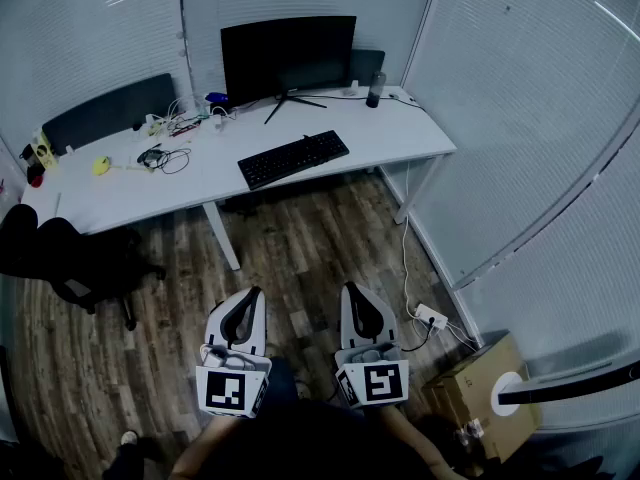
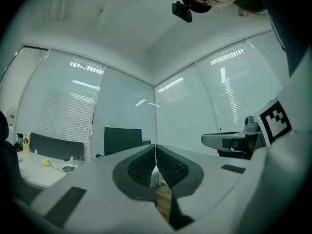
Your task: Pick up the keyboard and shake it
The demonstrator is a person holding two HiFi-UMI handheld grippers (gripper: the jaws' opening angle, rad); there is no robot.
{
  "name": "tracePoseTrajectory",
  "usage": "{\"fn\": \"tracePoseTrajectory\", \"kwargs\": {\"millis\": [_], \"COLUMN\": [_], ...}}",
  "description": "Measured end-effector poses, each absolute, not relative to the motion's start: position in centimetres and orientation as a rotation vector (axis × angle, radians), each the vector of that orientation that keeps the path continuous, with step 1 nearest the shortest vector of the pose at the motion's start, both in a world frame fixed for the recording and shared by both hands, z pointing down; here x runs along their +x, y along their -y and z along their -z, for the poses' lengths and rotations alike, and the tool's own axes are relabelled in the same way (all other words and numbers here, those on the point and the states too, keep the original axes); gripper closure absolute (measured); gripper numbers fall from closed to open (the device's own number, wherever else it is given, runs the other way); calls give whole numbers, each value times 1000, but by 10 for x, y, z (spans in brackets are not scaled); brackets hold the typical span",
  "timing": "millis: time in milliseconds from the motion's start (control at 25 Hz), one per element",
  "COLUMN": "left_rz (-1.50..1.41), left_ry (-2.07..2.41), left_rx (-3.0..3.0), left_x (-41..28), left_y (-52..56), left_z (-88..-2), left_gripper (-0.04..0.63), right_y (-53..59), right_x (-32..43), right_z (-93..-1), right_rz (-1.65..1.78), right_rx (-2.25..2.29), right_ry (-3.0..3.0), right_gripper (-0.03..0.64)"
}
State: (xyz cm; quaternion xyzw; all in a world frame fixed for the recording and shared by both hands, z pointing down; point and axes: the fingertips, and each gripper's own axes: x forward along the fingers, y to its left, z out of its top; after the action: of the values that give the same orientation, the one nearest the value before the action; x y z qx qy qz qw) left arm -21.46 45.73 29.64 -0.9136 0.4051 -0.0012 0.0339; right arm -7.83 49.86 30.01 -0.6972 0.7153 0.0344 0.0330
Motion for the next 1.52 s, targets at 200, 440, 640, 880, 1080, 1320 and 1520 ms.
{"fn": "tracePoseTrajectory", "kwargs": {"millis": [200, 440, 640, 880, 1080, 1320, 1520], "left_rz": [-26, -33, -48, -4, 2, 24, 45], "left_ry": [-1235, -1256, -1284, -1297, -1249, -1148, -1092], "left_rx": [-2818, -2830, -2827, -2834, -2851, -2899, -2947], "left_x": [-206, -197, -191, -194, -194, -173, -163], "left_y": [-438, -403, -371, -322, -270, -213, -185], "left_z": [-301, -305, -307, -320, -319, -327, -342], "left_gripper": [569, 569, 569, 569, 569, 569, 569], "right_y": [-480, -453, -433, -379, -328, -285, -255], "right_x": [-67, -56, -42, -34, -29, -11, -10], "right_z": [-300, -302, -303, -316, -306, -313, -323], "right_rz": [-118, -113, -128, -98, -129, -115, -95], "right_rx": [-2149, -2161, -2187, -2188, -2216, -2304, -2315], "right_ry": [-2198, -2225, -2231, -2228, -2192, -2120, -2129], "right_gripper": [589, 589, 589, 589, 588, 588, 588]}}
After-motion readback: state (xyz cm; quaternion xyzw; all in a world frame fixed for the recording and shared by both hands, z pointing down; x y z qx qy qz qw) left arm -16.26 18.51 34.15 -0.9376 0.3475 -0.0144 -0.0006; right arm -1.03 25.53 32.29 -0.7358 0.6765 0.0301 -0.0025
